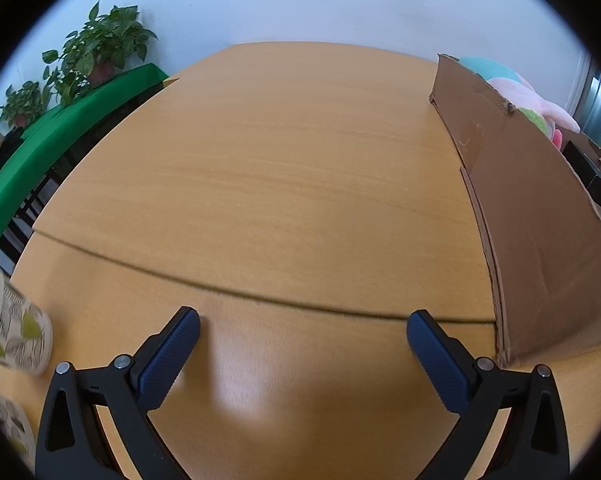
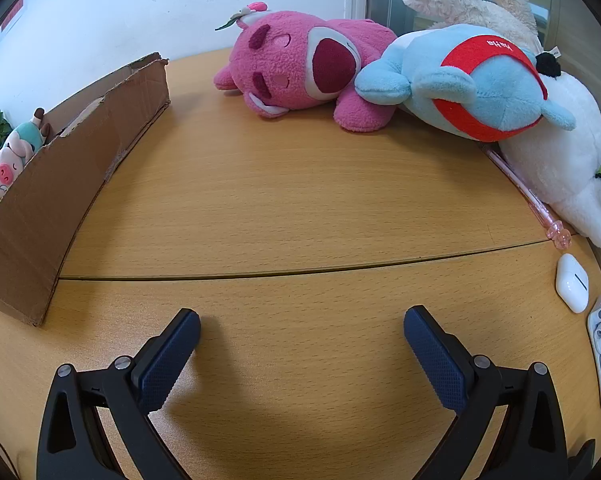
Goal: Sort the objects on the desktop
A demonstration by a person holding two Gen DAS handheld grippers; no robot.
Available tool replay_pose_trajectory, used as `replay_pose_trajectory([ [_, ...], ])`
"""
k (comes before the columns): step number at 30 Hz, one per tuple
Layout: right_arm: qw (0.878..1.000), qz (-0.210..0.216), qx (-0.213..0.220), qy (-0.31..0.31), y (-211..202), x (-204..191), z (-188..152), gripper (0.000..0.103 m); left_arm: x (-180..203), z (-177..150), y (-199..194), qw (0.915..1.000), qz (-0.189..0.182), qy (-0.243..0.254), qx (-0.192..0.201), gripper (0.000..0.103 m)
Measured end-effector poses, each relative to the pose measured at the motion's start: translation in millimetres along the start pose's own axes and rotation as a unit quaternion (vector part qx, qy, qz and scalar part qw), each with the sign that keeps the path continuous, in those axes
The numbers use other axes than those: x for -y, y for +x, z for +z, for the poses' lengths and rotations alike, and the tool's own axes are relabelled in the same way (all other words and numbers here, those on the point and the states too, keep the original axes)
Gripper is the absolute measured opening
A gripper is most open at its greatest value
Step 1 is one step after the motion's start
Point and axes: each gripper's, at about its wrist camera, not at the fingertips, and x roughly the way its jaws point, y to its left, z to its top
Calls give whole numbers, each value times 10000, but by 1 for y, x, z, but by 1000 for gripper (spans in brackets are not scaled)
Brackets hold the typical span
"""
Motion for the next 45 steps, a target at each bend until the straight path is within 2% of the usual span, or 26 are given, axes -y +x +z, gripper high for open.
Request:
replay_pose_trajectory([
  [5, 10000, -1, 1, 1, 0, 0, 0, 103, 0, 3, 2, 9998, -104, 185, -17, 103],
  [45, 10000, -5, 5, 12, 2, 1, 0, 103, 6, 4, 4, 9998, -92, 174, -19, 103],
])
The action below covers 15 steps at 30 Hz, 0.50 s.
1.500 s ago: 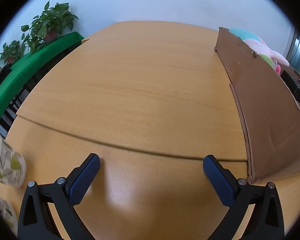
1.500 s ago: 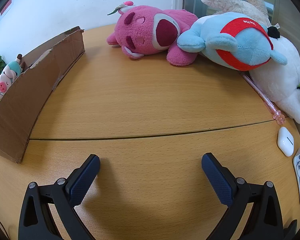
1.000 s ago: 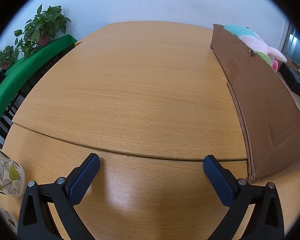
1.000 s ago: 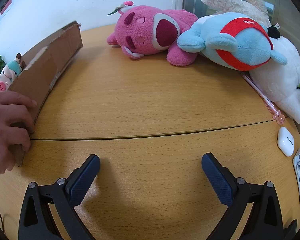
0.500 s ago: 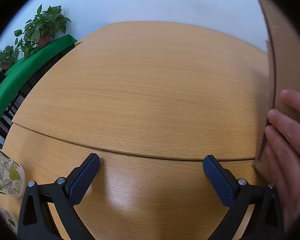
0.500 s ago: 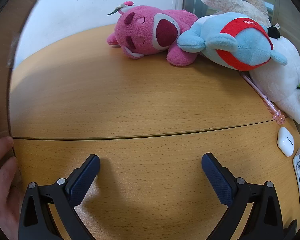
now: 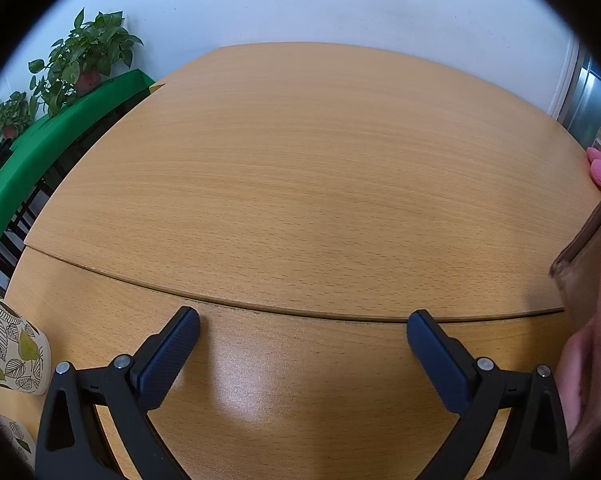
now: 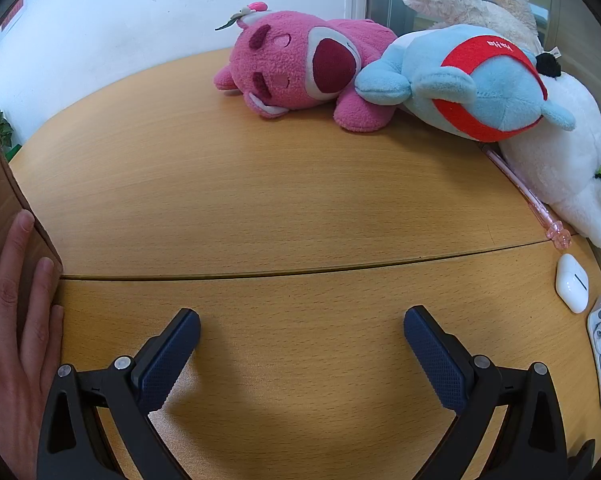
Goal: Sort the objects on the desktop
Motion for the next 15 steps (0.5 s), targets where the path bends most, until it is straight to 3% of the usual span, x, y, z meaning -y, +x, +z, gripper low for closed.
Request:
replay_pose_trajectory([
  [15, 10000, -4, 0, 4, 1, 0, 0, 103, -1, -1, -1, 10000, -10, 9, 1, 103],
])
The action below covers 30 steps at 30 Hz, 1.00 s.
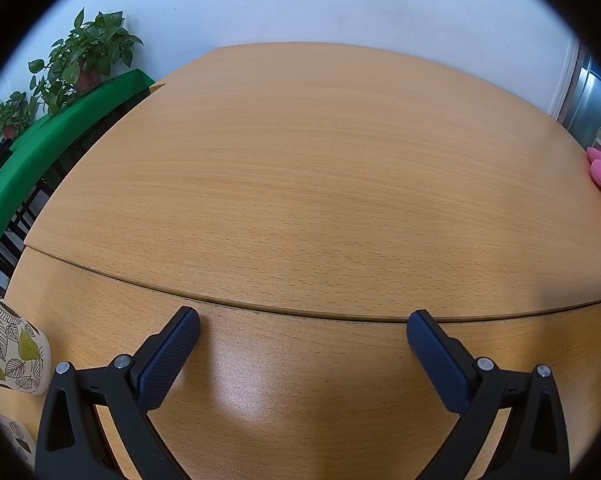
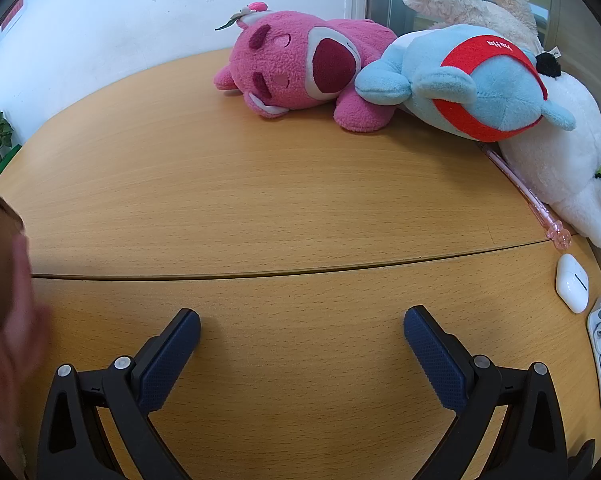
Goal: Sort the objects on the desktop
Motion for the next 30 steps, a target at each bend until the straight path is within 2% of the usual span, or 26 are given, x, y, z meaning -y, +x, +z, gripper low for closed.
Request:
replay_pose_trajectory([
  [30, 10000, -6, -5, 7, 1, 1, 1, 103, 1, -1, 0, 10000, -9, 8, 8, 103],
])
